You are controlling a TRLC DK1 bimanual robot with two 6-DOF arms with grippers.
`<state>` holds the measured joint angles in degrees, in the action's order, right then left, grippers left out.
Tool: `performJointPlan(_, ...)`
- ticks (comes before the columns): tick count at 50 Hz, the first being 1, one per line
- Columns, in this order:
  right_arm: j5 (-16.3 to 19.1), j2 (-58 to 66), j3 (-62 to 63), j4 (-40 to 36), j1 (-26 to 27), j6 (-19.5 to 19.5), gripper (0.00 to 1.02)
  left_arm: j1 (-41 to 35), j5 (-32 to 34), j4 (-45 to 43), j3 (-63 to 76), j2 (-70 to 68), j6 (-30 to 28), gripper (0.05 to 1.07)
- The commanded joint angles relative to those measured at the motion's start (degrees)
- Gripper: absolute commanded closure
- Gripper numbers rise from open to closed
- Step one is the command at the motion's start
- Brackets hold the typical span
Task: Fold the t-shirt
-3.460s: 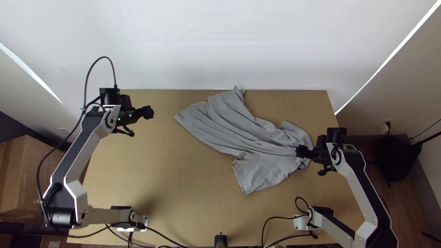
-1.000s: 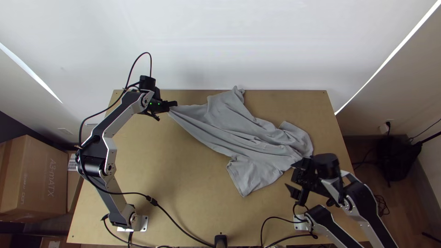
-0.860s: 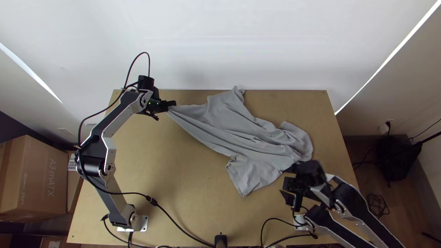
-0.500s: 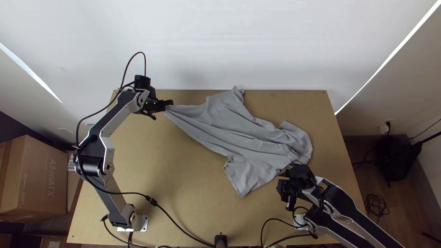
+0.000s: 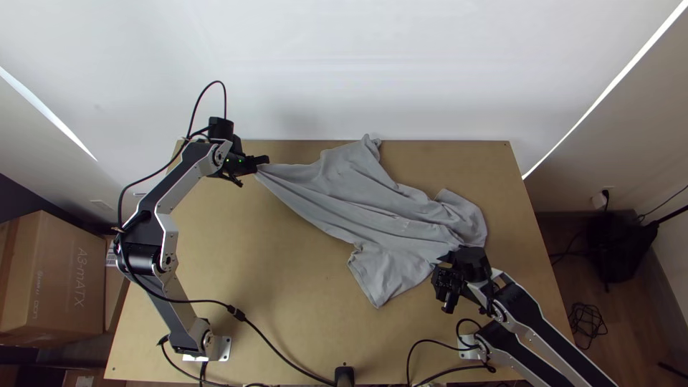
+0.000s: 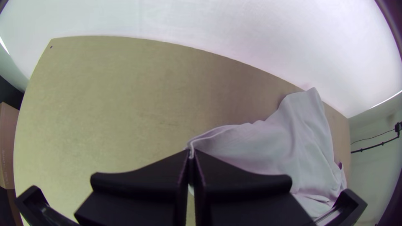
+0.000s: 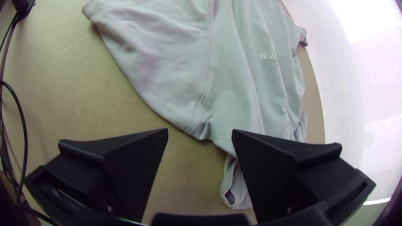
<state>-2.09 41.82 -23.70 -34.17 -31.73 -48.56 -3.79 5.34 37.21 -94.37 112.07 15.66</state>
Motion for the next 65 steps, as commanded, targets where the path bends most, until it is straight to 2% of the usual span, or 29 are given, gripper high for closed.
performJointPlan(1,0.3,1.1,1.9,2.7,0.3,-1.5,0.42,0.6,-0.2,0.5,0.1,-1.2,0.6,1.05)
performJointPlan(12,0.9,3.5,1.9,3.1,-0.1,0.2,0.43,0.7,-0.2,0.5,-0.2,-1.2,0.6,1.05)
performJointPlan(14,0.9,4.0,1.9,3.1,-0.1,0.5,0.50,0.8,-0.2,0.6,-0.2,-1.2,0.6,1.05)
performJointPlan(17,1.3,4.2,2.2,3.8,-0.1,0.7,0.53,0.8,-0.2,0.6,-0.3,-1.2,0.6,1.05)
performJointPlan(30,1.6,8.1,3.8,7.6,0.3,1.3,0.53,0.8,-0.2,0.7,-0.6,-1.3,0.7,1.05)
performJointPlan(42,2.4,14.4,4.5,11.8,4.1,1.3,0.56,1.3,-0.2,1.0,-1.0,-1.4,0.6,1.05)
performJointPlan(44,3.1,15.5,4.6,12.5,4.7,1.2,0.65,1.3,-0.2,1.1,-1.1,-1.4,0.6,1.05)
performJointPlan(45,3.3,15.8,4.6,12.7,4.8,1.2,0.72,1.3,-0.2,1.2,-1.1,-1.4,0.5,1.05)
performJointPlan(46,3.6,16.0,4.6,12.9,4.9,1.3,0.84,1.3,-0.2,1.3,-1.1,-1.4,0.5,1.05)
performJointPlan(47,4.1,16.2,4.5,13.0,4.9,1.4,0.88,1.3,-0.2,1.5,-1.1,-1.5,0.5,1.05)
performJointPlan(53,5.3,16.4,4.4,12.2,5.6,1.6,0.94,1.4,-0.2,1.9,-1.2,-1.9,0.3,1.05)
performJointPlan(56,5.3,13.5,4.5,12.3,5.7,1.8,1.00,1.6,0.1,2.1,-1.2,-2.2,0.3,1.05)
performJointPlan(58,5.3,11.1,4.5,13.6,6.2,2.3,1.00,1.8,0.4,2.2,-1.2,-2.5,0.3,1.05)
performJointPlan(62,5.3,8.8,3.7,13.0,6.1,5.6,1.00,2.2,0.8,3.0,-1.1,-2.9,0.2,1.05)
performJointPlan(65,5.3,8.4,1.7,13.0,6.1,9.9,1.00,2.6,0.8,3.6,-1.0,-3.2,0.3,1.05)
